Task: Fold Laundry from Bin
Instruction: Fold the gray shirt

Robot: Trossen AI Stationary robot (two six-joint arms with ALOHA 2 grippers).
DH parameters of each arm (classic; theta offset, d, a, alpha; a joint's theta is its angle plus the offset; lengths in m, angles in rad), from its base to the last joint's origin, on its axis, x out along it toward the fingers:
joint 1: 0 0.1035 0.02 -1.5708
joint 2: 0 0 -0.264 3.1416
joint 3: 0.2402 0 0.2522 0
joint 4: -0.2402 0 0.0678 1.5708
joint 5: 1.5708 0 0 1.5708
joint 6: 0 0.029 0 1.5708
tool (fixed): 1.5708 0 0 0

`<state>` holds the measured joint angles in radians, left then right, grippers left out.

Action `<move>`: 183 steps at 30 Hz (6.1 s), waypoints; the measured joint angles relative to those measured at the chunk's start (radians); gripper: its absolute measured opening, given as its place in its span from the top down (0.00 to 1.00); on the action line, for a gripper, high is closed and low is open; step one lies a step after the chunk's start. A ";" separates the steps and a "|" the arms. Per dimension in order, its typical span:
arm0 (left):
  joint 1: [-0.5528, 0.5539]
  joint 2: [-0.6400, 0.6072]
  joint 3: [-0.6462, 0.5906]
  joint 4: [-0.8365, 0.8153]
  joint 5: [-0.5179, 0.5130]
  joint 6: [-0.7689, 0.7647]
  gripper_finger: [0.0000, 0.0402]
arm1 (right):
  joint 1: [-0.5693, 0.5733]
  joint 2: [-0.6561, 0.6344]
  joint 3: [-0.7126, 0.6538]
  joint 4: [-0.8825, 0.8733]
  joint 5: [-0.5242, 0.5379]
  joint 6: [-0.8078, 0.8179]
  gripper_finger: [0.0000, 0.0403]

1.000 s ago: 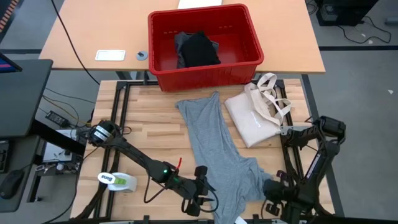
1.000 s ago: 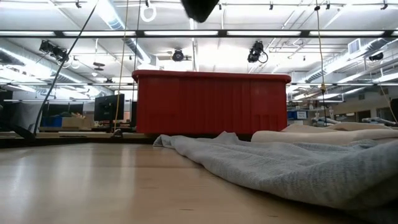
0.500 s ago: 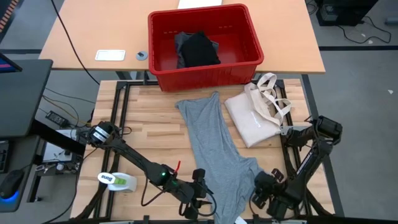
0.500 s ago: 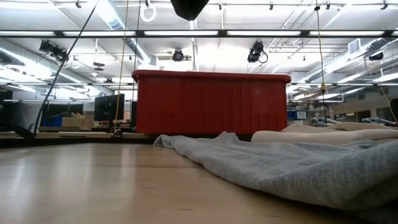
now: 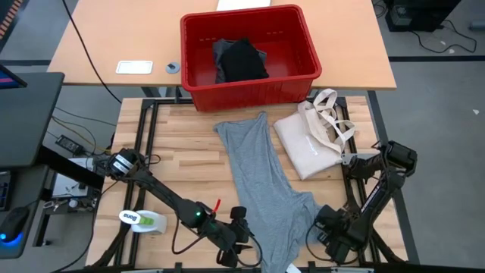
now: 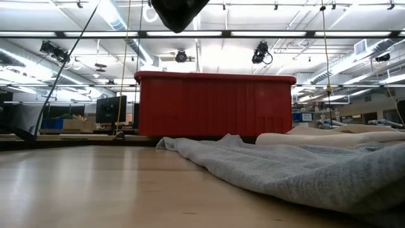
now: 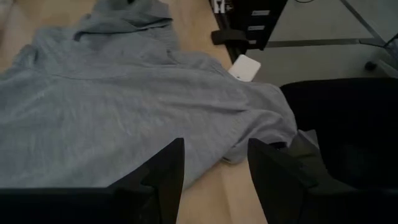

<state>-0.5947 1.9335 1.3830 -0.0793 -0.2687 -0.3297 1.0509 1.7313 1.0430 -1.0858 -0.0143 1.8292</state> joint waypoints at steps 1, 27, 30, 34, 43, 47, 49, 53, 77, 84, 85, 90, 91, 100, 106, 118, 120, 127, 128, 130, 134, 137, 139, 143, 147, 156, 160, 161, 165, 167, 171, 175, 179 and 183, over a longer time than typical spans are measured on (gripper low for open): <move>0.001 0.000 0.000 0.000 -0.001 0.000 0.54 | 0.006 0.000 -0.011 -0.003 -0.023 0.001 0.53; 0.006 0.000 0.000 0.005 0.000 0.004 0.54 | 0.053 -0.107 0.118 0.028 0.364 -0.174 0.97; 0.005 0.000 0.000 0.005 0.000 0.004 0.54 | 0.051 -0.115 0.178 0.052 0.514 -0.265 0.98; 0.005 0.000 0.000 0.005 0.000 0.003 0.54 | 0.000 -0.115 0.203 0.183 0.575 -0.448 0.98; 0.005 0.000 0.000 0.004 0.000 0.009 0.54 | -0.209 -0.023 0.197 0.515 0.592 -0.888 0.98; 0.005 0.000 0.000 -0.007 0.000 0.009 0.54 | -0.295 0.039 0.197 0.652 0.564 -1.070 0.97; 0.003 -0.001 0.000 -0.020 0.000 0.005 0.54 | -0.324 0.072 0.197 0.702 0.499 -1.162 0.94; -0.002 -0.001 0.000 -0.065 0.001 -0.003 0.54 | -0.364 0.138 0.197 0.726 0.347 -1.232 0.82; 0.026 -0.002 0.000 0.017 0.000 -0.010 0.54 | -0.312 0.066 0.099 0.134 0.440 -0.957 0.45; 0.027 -0.002 0.000 0.015 0.001 0.002 0.54 | -0.364 0.078 0.064 0.233 0.505 -0.930 0.49; 0.029 -0.002 0.000 0.014 0.001 0.004 0.54 | -0.365 0.078 0.066 0.262 0.518 -0.947 0.49; 0.032 -0.002 0.000 0.009 0.000 0.004 0.54 | -0.395 0.078 0.069 0.393 0.590 -1.003 0.49; 0.030 -0.002 0.000 0.010 0.001 0.009 0.54 | -0.401 0.076 0.069 0.400 0.632 -0.977 0.49; -0.062 0.062 0.016 0.140 0.022 0.089 0.54 | -0.396 -0.021 0.070 0.083 0.583 -0.801 0.50; -0.075 0.266 0.279 0.028 0.019 0.125 0.54 | -0.306 -0.073 0.070 0.073 0.476 -0.691 0.50; -0.044 0.618 0.908 -0.478 0.118 0.273 0.54 | -0.136 -0.076 0.070 0.110 0.601 -0.531 0.50; -0.028 0.641 0.916 -0.462 0.133 0.274 0.54 | -0.118 -0.076 0.070 0.114 0.626 -0.509 0.50; 0.017 0.655 0.916 -0.480 0.135 0.271 0.66 | -0.076 -0.076 0.070 0.129 0.653 -0.485 0.50; 0.021 0.653 0.916 -0.483 0.141 0.275 0.72 | -0.073 -0.076 0.070 0.132 0.654 -0.485 0.50; 0.025 0.648 0.916 -0.484 0.191 0.282 0.87 | -0.065 -0.076 0.070 0.138 0.663 -0.474 0.50; 0.037 0.642 0.917 -0.485 0.288 0.266 0.98 | -0.046 -0.076 0.070 0.166 0.672 -0.458 0.50; 0.038 0.621 0.916 -0.505 0.316 0.266 0.99 | -0.016 -0.076 0.070 0.263 0.673 -0.496 0.50; 0.036 0.580 0.916 -0.514 0.320 0.266 0.99 | 0.008 -0.073 0.070 0.366 0.678 -0.568 0.50; 0.024 0.493 0.919 -0.538 0.290 0.272 0.99 | 0.039 -0.025 0.070 0.617 0.708 -0.779 0.52; 0.025 0.472 0.918 -0.587 0.290 0.264 1.00 | 0.031 0.087 0.071 0.884 0.739 -1.050 0.55; 0.020 0.509 0.914 -0.617 0.334 0.178 0.98 | 0.041 0.239 0.197 0.890 0.797 -1.256 0.58; 0.012 0.512 0.917 -0.604 0.316 0.183 0.97 | 0.055 0.325 0.276 0.889 0.739 -1.341 0.58; 0.012 0.514 0.917 -0.608 0.296 0.176 0.97 | 0.056 0.345 0.296 0.883 0.722 -1.348 0.58; 0.017 0.514 0.916 -0.622 0.262 0.159 0.99 | 0.055 0.394 0.374 0.850 0.687 -1.352 0.57; 0.022 0.510 0.916 -0.637 0.230 0.150 0.99 | 0.055 0.406 0.412 0.803 0.677 -1.352 0.56; 0.031 0.471 0.915 -0.669 0.115 0.142 0.99 | 0.056 0.407 0.488 0.590 0.713 -1.276 0.55; 0.045 0.416 0.916 -0.717 0.014 0.128 1.00 | 0.062 0.393 0.548 0.414 0.782 -1.166 0.54; 0.066 0.378 0.917 -0.816 -0.039 0.091 1.00 | 0.060 0.393 0.556 0.296 0.832 -1.001 0.54; 0.093 0.373 0.916 -0.913 -0.061 0.055 1.00 | 0.039 0.393 0.527 0.303 0.822 -1.023 0.53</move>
<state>-0.5014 2.3066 2.2994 -0.9924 -0.3297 -0.2751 1.0902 2.1246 1.5704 -0.7828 0.8081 0.8057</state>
